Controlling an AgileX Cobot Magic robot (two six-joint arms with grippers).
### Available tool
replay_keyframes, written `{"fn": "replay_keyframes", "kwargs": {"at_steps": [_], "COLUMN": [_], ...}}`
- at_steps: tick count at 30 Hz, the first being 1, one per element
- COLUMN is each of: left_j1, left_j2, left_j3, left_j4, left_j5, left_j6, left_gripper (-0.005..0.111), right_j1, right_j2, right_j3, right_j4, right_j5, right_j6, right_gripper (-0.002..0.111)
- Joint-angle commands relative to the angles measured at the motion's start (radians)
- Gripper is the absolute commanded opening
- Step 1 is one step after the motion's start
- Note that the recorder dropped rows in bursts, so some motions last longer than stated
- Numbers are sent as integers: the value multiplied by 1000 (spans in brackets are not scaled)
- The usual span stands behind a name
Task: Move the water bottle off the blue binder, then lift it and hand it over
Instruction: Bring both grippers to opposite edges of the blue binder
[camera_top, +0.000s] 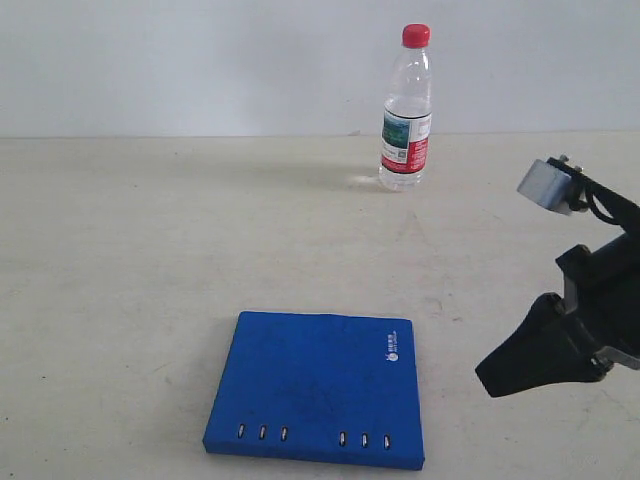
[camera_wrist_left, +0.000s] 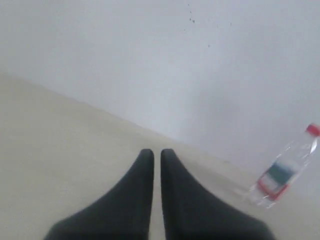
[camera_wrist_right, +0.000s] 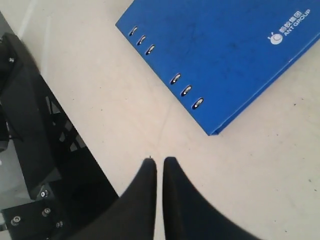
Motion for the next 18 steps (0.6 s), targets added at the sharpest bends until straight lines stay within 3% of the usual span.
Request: {"fn": "replay_keyframes", "kwargs": {"at_steps": [1,4,8,10,12,13,14,15,16,18], "left_j1": [2,2,2,2,2,2,2,2,2,2], "left_j2": [-3,-3,-3,-3,-3,-3,-3,38,149,362], "left_j3": [0,0,0,0,0,-35,-44,-44,-42,-46], "left_j4": [-203,-247,-249,-249,-424,-726,-861,-1117,-1226,-1235], "left_j5": [171,216,194,217,265,306,319,340,363,434], "left_j6": [-117,-117,-74,-65,167,523,662,906,1044,1130], "left_gripper": [5,5,5,5,5,6,7,8,8,8], "right_j1": [9,9,9,9,9,9,9,9,9,9], "right_j2": [-6,-6,-6,-6,-6,-6,-6,-6,-6,-6], "right_j3": [1,1,1,1,1,1,1,1,1,1], "right_j4": [7,7,23,25,25,25,25,25,25,25], "right_j5": [36,19,-137,-227,-261,-259,-257,-256,-256,-253], "right_j6": [-11,-11,-11,22,91,137,151,171,199,258], "right_gripper": [6,22,58,62,62,62,62,62,62,62]}}
